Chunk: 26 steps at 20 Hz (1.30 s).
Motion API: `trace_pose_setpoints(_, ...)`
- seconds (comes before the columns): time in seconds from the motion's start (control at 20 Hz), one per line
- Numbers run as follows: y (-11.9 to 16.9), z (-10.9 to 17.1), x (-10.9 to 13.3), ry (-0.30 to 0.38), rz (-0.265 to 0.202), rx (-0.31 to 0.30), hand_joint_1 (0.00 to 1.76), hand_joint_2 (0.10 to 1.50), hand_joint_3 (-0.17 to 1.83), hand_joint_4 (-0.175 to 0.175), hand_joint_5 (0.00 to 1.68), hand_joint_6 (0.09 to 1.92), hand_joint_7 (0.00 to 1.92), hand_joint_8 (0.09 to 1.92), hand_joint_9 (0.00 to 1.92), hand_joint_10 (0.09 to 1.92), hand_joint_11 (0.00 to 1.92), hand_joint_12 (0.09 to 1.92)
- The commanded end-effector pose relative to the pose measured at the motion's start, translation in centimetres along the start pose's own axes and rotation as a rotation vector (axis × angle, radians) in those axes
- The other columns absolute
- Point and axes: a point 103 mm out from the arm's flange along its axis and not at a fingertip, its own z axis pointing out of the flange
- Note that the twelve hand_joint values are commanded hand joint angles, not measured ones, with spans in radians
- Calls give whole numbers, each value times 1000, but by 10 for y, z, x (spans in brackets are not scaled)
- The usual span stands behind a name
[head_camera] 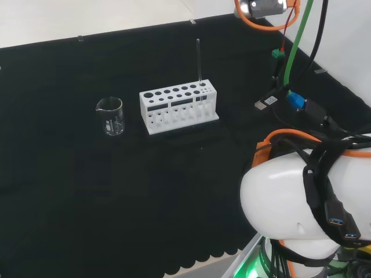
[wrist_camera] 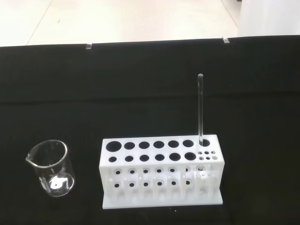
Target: Take the glass rod from the white test tube rack.
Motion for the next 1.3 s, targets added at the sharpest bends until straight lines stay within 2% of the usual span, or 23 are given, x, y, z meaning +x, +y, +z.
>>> trace_pose_setpoints(0.05,-80,-100,30,-22,81,-101,615,1063,-106,-26,163,202,336,87,511,87,462,87)
trace_pose_setpoints(0.1,-86,-107,33,-24,87,-110,536,1082,-97,-9,79,122,198,87,355,87,305,87)
trace_pose_setpoints(0.15,-87,-109,34,-22,88,-111,496,1092,-93,-1,38,87,128,87,277,87,225,87)
trace_pose_setpoints(0.25,-87,-110,35,-17,93,-105,467,1100,-90,5,11,87,80,87,222,87,170,87)
trace_pose_setpoints(1.1,-82,-109,37,-19,92,-112,457,1106,-89,1,31,87,87,87,223,87,193,87)
trace_pose_setpoints(1.15,-83,-109,37,-15,93,-114,458,1108,-95,2,37,87,86,87,218,87,124,253)
trace_pose_setpoints(1.25,-84,-110,35,-11,90,-121,461,1109,-104,2,49,87,90,87,220,87,34,696)
trace_pose_setpoints(1.3,-84,-111,35,-6,88,-127,463,1109,-107,1,52,87,93,87,223,98,16,840)
